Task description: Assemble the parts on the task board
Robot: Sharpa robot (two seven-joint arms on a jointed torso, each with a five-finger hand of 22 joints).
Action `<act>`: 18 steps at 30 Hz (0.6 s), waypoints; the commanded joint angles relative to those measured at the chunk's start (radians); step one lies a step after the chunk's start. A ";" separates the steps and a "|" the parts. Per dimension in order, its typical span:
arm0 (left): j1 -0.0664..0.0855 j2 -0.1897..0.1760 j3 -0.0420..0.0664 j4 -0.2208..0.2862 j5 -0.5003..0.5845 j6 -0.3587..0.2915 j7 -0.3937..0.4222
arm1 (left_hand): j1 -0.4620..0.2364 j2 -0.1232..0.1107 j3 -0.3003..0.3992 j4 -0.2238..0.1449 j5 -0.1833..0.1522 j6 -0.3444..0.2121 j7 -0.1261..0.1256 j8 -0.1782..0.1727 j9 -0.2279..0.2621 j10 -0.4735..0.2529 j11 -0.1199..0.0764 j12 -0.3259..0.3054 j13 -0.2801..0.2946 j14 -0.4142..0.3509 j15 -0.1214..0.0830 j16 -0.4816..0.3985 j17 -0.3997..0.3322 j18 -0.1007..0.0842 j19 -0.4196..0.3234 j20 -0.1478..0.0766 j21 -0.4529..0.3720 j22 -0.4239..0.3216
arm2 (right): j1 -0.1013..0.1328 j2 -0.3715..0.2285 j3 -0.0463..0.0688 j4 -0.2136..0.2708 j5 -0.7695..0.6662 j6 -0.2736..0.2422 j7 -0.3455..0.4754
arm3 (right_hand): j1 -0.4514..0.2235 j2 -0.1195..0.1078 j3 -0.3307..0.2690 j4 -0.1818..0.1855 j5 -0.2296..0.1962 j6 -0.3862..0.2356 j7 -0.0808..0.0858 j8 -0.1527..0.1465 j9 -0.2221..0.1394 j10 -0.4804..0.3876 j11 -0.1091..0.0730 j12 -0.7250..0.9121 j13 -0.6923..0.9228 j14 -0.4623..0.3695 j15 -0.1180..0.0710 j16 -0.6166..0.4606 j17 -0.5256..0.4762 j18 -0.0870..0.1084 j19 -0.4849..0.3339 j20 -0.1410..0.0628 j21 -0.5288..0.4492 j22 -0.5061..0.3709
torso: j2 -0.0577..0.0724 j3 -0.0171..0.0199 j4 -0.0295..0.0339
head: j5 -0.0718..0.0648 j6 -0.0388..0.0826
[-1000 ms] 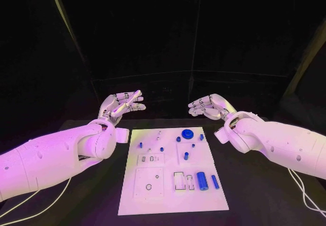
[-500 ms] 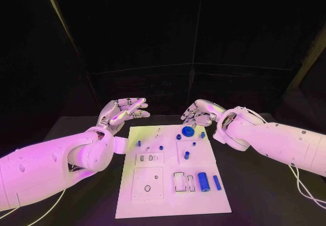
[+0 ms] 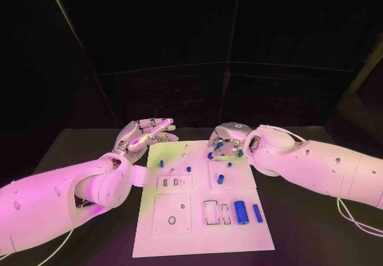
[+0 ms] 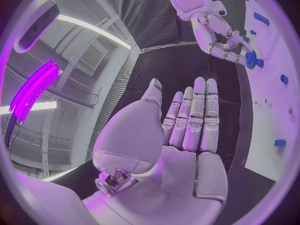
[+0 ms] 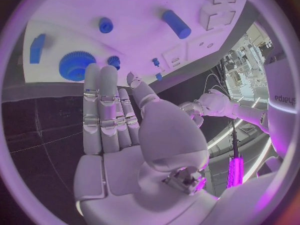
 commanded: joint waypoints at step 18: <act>0.000 0.003 0.001 0.007 -0.001 0.027 0.001 | -0.008 0.003 -0.007 -0.001 0.003 0.008 0.001 0.000 -0.001 0.010 -0.001 -0.008 0.002 0.005 -0.002 -0.007 0.005 0.006 0.008 -0.002 -0.009 -0.003 | 0.003 0.034 0.001 -0.033 -0.107 0.084 -0.038 | -0.016 -0.004 0.072 0.000 -0.002 -0.012 -0.001 -0.004 0.001 -0.016 0.000 0.002 0.001 0.022 0.007 0.308 0.321 0.019 -0.035 0.007 0.136 0.085 | 0.026 -0.0002 0.0025 | -0.001 0.001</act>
